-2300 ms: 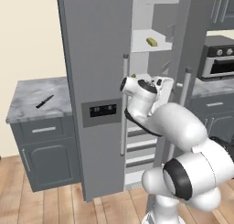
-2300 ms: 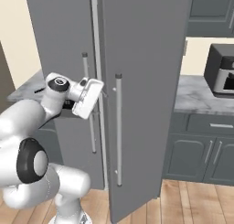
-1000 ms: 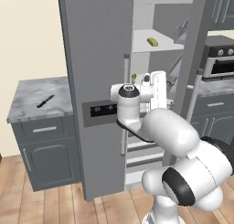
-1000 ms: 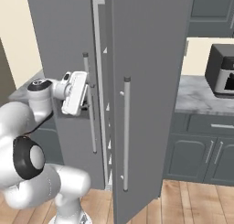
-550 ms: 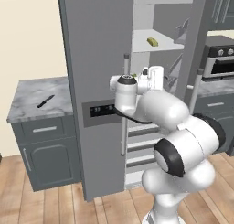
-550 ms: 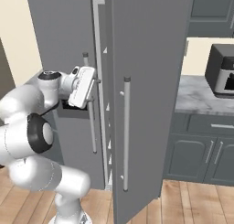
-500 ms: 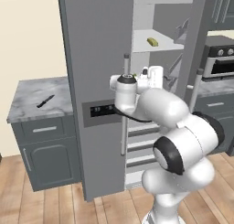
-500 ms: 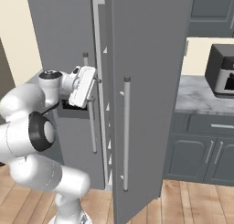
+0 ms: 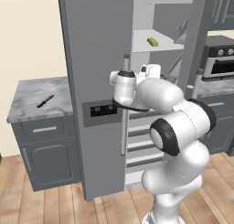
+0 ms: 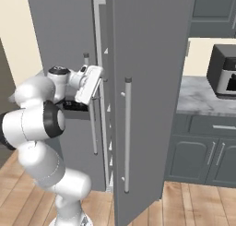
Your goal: Retrieve the butter from the fridge and place it on a plate on the dining table. Then retrieve the butter knife by the fridge and place it near the plate.
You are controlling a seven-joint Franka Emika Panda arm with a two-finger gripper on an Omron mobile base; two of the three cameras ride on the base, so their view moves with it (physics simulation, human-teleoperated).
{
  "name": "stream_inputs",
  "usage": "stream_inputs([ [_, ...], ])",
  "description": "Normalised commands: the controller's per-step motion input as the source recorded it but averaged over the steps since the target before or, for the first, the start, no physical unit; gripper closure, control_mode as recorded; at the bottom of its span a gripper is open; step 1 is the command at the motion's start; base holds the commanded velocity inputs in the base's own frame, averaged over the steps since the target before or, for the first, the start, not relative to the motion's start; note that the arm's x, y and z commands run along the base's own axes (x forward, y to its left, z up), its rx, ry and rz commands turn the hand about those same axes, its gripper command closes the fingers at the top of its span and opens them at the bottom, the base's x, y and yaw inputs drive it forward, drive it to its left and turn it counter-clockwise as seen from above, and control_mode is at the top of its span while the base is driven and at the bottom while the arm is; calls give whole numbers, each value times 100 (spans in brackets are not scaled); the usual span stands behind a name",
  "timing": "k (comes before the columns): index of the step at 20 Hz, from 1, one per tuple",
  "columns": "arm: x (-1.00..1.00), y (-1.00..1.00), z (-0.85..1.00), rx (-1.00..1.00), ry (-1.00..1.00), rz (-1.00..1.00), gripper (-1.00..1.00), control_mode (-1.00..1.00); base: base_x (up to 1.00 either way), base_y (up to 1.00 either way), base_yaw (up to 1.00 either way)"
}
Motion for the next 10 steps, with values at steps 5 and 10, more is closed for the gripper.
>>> stream_inputs([
  [5, 4, -38, -2, 8, 0, 1, -100, -100, 0, 0, 0],
  [10, -10, -35, 0, 6, 0, 0, -100, -100, 0, 0, 0],
])
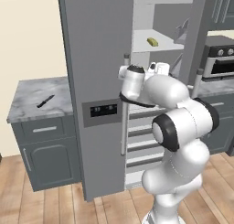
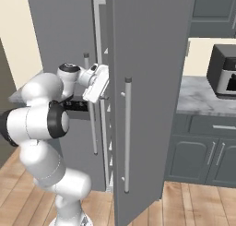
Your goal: Retrieve the butter from the fridge and place it on a plate on the dining table. Then retrieve the butter knife by the fridge and place it near the plate.
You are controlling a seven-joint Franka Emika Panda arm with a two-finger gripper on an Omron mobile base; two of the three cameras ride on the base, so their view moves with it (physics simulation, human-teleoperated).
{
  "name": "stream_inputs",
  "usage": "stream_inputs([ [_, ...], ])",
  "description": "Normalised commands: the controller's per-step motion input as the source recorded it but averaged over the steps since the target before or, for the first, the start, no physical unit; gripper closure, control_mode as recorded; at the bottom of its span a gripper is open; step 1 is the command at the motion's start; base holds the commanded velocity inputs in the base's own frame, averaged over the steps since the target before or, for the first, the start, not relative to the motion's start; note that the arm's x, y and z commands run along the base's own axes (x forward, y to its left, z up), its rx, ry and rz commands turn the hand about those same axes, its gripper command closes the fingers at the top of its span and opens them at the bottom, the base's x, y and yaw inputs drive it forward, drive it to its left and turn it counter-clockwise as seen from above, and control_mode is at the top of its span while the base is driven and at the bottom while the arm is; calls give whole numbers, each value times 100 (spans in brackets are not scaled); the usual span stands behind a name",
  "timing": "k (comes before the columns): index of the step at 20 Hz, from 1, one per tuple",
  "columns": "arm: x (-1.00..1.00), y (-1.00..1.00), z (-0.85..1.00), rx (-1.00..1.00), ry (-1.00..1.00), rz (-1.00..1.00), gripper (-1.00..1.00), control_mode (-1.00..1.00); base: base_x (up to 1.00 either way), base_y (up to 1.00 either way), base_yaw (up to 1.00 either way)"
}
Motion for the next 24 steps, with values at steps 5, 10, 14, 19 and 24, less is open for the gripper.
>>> stream_inputs([
  [5, -27, -36, 0, 3, 0, 0, -100, -100, 0, 0, 0],
  [10, -37, -49, 0, 4, 0, 0, -100, -100, 0, 0, 0],
  [14, -46, -80, 9, 8, 0, 0, -100, -100, 0, 0, 0],
  [19, -54, -100, 17, 9, 0, 1, -100, -100, 0, 0, 0],
  [24, -50, -95, 19, 6, -1, 2, -100, -100, 0, 0, 0],
])
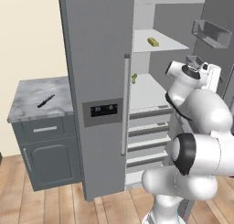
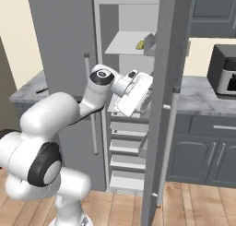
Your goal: Retrieve the butter from the fridge and place it on a plate on the dining table. Then retrieve the butter knife by the fridge and place it near the plate.
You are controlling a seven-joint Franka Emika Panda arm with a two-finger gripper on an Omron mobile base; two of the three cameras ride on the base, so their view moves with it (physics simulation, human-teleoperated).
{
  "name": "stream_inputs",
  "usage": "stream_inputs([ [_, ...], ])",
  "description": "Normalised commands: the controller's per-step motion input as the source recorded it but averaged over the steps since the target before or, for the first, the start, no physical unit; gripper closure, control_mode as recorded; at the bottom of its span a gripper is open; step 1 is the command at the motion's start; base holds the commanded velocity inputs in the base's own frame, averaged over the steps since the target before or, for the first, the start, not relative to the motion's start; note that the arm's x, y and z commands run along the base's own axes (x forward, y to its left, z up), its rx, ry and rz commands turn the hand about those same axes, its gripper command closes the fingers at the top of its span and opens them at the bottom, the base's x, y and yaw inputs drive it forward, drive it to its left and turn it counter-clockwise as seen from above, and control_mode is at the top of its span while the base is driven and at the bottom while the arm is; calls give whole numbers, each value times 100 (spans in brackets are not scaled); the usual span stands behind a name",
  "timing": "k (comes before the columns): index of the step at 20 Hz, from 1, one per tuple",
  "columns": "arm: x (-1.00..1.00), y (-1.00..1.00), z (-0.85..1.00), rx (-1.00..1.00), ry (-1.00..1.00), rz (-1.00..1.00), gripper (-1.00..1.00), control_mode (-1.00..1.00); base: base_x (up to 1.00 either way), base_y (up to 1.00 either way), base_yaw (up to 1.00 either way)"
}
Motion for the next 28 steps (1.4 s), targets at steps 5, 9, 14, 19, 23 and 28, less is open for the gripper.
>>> stream_inputs([
  [5, -47, -37, 20, 4, -1, 0, -100, -100, 0, 0, 0],
  [9, -39, 0, 37, 0, 0, 2, -100, -100, 0, 0, 0],
  [14, -48, 30, 34, 0, 0, 1, -100, -100, 0, 0, 0],
  [19, -14, 53, -10, 39, -8, -8, -100, -100, 0, 0, 0],
  [23, 6, 69, -5, 69, -7, -31, -100, -100, 0, 0, 0],
  [28, 0, 75, -1, 54, -21, -40, -100, -100, 0, 0, 0],
])
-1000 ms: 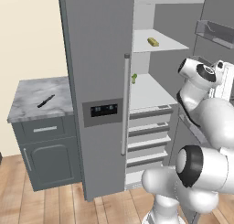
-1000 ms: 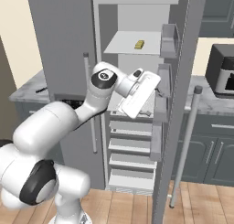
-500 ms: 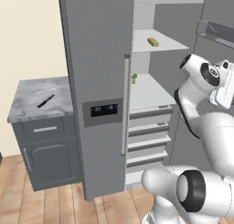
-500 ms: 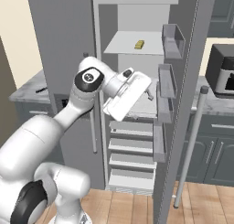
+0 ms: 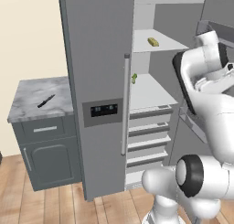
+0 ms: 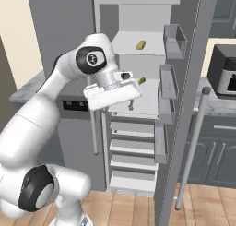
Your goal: Retrieve the butter from the fridge and place it on a plate on the dining table. Then retrieve the butter knife by the fridge and place it near the plate.
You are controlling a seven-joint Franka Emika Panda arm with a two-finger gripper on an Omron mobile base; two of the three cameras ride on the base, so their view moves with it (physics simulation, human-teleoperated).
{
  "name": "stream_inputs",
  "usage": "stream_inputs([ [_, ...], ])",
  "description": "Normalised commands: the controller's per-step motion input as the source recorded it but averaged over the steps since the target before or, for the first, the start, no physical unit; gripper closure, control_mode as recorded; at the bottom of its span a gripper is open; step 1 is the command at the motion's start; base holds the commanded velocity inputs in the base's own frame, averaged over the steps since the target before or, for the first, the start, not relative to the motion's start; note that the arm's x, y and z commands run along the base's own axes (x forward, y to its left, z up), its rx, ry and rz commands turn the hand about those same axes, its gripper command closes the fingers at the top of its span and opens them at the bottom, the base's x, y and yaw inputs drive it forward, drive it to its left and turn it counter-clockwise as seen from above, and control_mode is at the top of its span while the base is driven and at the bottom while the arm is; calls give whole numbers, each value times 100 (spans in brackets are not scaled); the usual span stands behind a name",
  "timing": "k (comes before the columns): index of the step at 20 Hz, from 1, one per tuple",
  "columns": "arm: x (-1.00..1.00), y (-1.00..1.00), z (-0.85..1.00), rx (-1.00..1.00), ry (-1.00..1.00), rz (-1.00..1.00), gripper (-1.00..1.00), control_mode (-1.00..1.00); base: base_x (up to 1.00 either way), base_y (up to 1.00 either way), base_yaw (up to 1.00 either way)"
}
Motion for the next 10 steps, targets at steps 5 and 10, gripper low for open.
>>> stream_inputs([
  [5, -11, 81, 0, 51, -34, -42, -100, -100, 0, 0, 0],
  [10, -8, 100, -26, 19, -48, -41, -100, -100, 0, 0, 0],
])
